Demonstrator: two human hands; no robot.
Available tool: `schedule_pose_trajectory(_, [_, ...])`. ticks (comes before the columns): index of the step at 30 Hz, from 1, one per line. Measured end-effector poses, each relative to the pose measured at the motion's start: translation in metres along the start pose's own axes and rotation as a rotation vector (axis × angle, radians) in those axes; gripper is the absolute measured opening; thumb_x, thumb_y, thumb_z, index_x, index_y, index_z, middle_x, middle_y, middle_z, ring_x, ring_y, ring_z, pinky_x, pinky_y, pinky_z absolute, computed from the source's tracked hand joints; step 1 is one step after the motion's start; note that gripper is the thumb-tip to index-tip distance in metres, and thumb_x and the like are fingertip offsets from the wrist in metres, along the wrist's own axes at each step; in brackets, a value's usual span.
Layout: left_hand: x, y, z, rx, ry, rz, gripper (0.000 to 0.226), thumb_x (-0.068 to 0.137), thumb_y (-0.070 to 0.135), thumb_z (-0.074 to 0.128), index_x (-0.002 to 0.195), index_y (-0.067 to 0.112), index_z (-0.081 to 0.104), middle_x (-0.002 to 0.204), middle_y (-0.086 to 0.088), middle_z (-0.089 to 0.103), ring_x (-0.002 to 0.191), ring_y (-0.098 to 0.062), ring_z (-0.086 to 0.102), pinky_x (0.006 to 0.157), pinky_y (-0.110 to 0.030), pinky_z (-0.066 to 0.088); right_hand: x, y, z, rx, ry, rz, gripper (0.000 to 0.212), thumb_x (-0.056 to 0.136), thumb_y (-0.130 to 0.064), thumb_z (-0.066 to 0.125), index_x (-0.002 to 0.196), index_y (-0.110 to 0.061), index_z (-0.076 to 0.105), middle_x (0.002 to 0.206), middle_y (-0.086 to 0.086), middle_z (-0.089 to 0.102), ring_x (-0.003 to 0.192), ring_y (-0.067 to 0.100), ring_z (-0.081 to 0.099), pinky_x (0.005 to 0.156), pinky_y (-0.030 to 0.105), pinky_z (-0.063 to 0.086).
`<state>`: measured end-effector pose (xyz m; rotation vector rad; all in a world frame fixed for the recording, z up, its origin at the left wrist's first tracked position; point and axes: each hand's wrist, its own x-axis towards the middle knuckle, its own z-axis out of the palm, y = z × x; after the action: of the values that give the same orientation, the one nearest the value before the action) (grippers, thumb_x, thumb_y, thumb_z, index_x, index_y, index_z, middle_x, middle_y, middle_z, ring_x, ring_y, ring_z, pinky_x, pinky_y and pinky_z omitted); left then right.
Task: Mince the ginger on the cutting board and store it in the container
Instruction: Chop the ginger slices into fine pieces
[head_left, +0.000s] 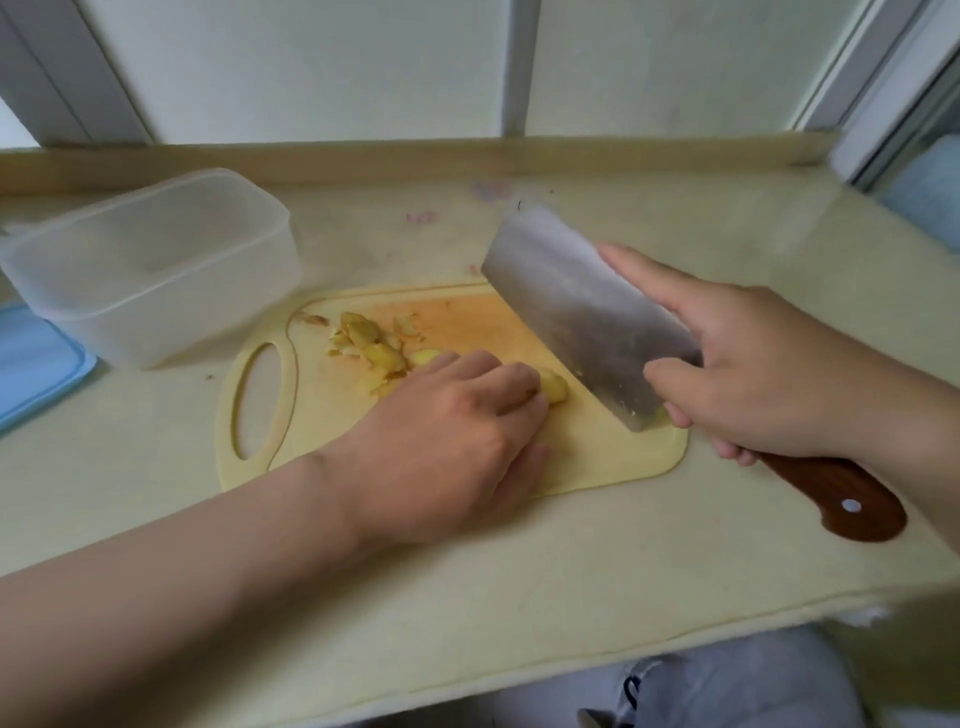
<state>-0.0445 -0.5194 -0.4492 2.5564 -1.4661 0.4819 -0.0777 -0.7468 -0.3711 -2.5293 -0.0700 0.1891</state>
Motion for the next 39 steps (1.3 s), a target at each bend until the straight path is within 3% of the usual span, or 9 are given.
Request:
schedule_pose_trajectory(5, [-0.005,-0.001,0.004,-0.002,-0.009,-0.017,0.048,0.103,0.039,0.035,0.119,0.006,0.066,0.114,-0.011,0.063,0.095,-0.035,0.059,0.076,-0.048,0.049,0.000,-0.014,0.002,-0.115,-0.047,0.007,0.092,0.094,-0.011,0.049,0.144,-0.079,0.013,0.063,0.003,0.067,0.041,0.022,0.064,0.042,0.038,0.058])
schedule_pose_trajectory(10, [-0.008,-0.003,0.006,-0.013,-0.036,-0.036,0.054,0.103,0.043,0.032,0.129,0.008,0.063,0.123,-0.008,0.060,0.104,-0.033,0.058,0.083,-0.047,0.048,0.013,-0.027,0.007,-0.213,-0.051,-0.006,0.090,0.095,-0.011,0.048,0.153,-0.068,0.008,0.060,0.001,0.065,0.041,0.020,0.064,0.044,0.039,0.059])
schedule_pose_trajectory(14, [-0.009,-0.004,0.007,-0.005,-0.058,-0.045,0.058,0.102,0.045,0.028,0.132,0.009,0.061,0.126,-0.006,0.059,0.106,-0.032,0.057,0.088,-0.047,0.046,0.014,-0.032,0.010,-0.361,-0.045,-0.051,0.092,0.095,-0.014,0.048,0.155,-0.065,0.001,0.057,-0.004,0.066,0.044,0.015,0.062,0.054,0.044,0.060])
schedule_pose_trajectory(19, [-0.010,-0.003,0.005,-0.004,-0.081,-0.054,0.060,0.102,0.046,0.024,0.135,0.009,0.060,0.128,-0.005,0.059,0.108,-0.032,0.057,0.093,-0.048,0.043,-0.005,-0.027,0.008,-0.350,-0.035,0.006,0.092,0.098,-0.017,0.049,0.147,-0.075,-0.004,0.057,0.001,0.066,0.045,0.017,0.061,0.058,0.043,0.059])
schedule_pose_trajectory(25, [-0.010,-0.004,0.004,-0.015,-0.095,-0.063,0.060,0.102,0.046,0.024,0.136,0.011,0.059,0.129,-0.003,0.059,0.109,-0.031,0.057,0.094,-0.048,0.042,-0.025,-0.019,0.009,-0.281,-0.008,-0.036,0.092,0.097,-0.015,0.048,0.147,-0.076,0.000,0.049,0.015,0.053,0.041,0.030,0.051,0.040,0.042,0.046])
schedule_pose_trajectory(32, [-0.009,-0.005,0.003,-0.040,-0.102,-0.074,0.061,0.100,0.047,0.023,0.132,0.012,0.061,0.126,-0.003,0.060,0.108,-0.031,0.057,0.093,-0.047,0.042,-0.029,-0.013,0.011,-0.234,0.030,-0.045,0.093,0.093,-0.017,0.048,0.144,-0.080,0.003,0.051,0.018,0.056,0.042,0.034,0.054,0.044,0.043,0.051])
schedule_pose_trajectory(39, [-0.009,-0.005,0.005,-0.058,-0.096,-0.076,0.060,0.100,0.047,0.025,0.129,0.011,0.063,0.123,-0.003,0.061,0.107,-0.032,0.056,0.092,-0.049,0.043,-0.031,-0.010,0.015,-0.287,0.119,-0.096,0.097,0.089,-0.014,0.050,0.141,-0.083,0.005,0.053,0.018,0.059,0.038,0.027,0.052,0.048,0.043,0.048])
